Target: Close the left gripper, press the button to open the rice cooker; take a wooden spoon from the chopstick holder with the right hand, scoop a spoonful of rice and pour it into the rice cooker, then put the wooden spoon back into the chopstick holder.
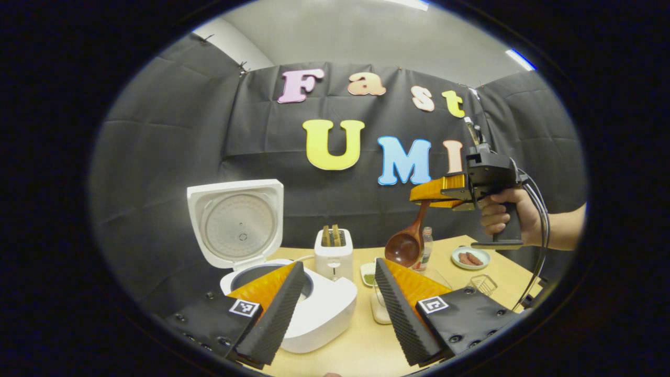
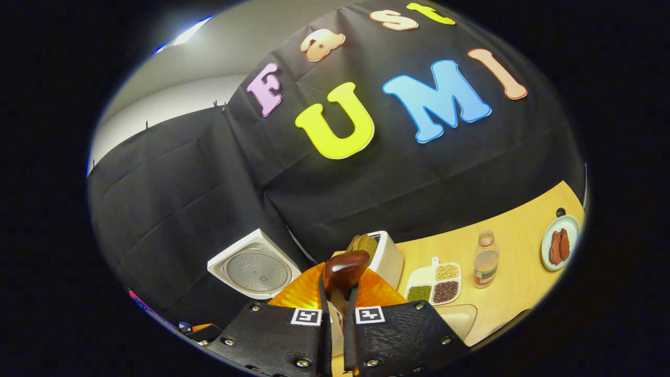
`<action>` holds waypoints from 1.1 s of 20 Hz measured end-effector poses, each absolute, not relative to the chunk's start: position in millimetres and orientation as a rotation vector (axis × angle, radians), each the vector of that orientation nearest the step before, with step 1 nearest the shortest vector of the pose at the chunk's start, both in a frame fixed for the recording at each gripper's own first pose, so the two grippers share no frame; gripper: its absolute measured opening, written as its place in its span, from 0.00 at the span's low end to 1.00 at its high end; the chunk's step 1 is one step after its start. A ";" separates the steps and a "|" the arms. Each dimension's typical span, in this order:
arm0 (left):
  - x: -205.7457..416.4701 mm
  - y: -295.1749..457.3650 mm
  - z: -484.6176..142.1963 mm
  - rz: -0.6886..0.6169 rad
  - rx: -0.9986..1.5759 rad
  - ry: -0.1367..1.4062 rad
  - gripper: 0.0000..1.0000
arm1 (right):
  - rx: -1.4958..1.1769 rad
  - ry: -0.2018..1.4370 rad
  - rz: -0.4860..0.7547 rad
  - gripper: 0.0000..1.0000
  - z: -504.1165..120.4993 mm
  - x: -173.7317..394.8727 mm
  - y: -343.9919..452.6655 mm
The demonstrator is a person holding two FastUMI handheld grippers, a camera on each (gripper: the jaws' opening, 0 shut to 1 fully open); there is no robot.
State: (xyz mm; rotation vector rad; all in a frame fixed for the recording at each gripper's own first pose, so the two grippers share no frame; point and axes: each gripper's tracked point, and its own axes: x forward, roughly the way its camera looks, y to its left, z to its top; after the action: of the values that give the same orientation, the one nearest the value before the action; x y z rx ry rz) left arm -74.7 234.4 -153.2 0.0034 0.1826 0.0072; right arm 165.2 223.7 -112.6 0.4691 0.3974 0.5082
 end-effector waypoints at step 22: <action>-41.1 120.4 -134.7 -0.110 -0.001 0.186 0.95 | 0.463 0.401 0.177 0.09 -157.9 129.4 0.7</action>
State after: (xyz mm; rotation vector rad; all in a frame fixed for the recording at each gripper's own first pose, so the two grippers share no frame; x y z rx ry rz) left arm -41.1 120.4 -134.7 -0.0015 0.1856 -0.1101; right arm 129.4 0.7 -157.9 0.4633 0.4006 0.1770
